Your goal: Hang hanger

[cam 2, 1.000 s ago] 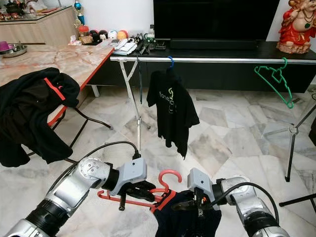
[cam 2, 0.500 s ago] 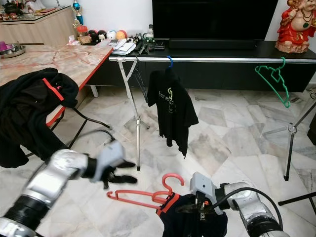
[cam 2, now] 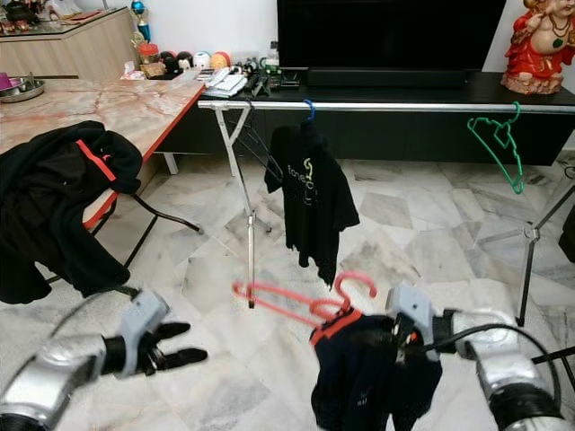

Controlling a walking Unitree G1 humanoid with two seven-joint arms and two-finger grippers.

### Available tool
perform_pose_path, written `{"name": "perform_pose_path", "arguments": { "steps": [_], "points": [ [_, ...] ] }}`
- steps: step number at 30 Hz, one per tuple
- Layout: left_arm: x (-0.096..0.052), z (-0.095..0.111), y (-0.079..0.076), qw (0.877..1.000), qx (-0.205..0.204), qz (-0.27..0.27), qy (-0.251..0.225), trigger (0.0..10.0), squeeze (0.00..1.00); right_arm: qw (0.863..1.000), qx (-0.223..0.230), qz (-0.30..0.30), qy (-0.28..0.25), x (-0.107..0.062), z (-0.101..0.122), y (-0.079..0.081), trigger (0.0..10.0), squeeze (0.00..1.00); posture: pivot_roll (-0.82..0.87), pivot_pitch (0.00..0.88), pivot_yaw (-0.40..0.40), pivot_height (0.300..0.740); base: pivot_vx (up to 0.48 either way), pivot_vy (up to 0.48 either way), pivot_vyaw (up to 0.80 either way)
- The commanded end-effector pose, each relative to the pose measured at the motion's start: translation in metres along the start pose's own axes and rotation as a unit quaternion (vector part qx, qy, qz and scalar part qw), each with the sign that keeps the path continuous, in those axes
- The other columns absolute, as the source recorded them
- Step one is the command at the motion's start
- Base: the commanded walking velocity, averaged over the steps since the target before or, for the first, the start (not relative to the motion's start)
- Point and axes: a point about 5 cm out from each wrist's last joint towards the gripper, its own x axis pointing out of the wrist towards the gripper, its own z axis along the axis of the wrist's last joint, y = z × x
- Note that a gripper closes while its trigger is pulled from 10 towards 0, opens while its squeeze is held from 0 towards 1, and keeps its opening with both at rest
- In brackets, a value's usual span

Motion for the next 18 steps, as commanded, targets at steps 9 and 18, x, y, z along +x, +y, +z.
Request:
{"name": "perform_pose_path", "arguments": {
  "steps": [9,18],
  "points": [
    [0.039,0.01,-0.016,0.999,-0.003,-0.01,-0.047,10.0,0.0,0.993,-0.079,0.07,-0.051,-0.011,0.055,0.008,0.0,0.0,-0.02,0.052,0.01,0.74,0.0,0.0,0.0],
    [0.055,0.009,-0.023,0.997,-0.015,-0.01,-0.069,10.0,0.0,0.988,-0.087,0.078,-0.105,-0.021,0.087,0.007,0.0,0.0,-0.03,0.032,0.006,0.74,0.0,0.0,0.0]
  ]
}}
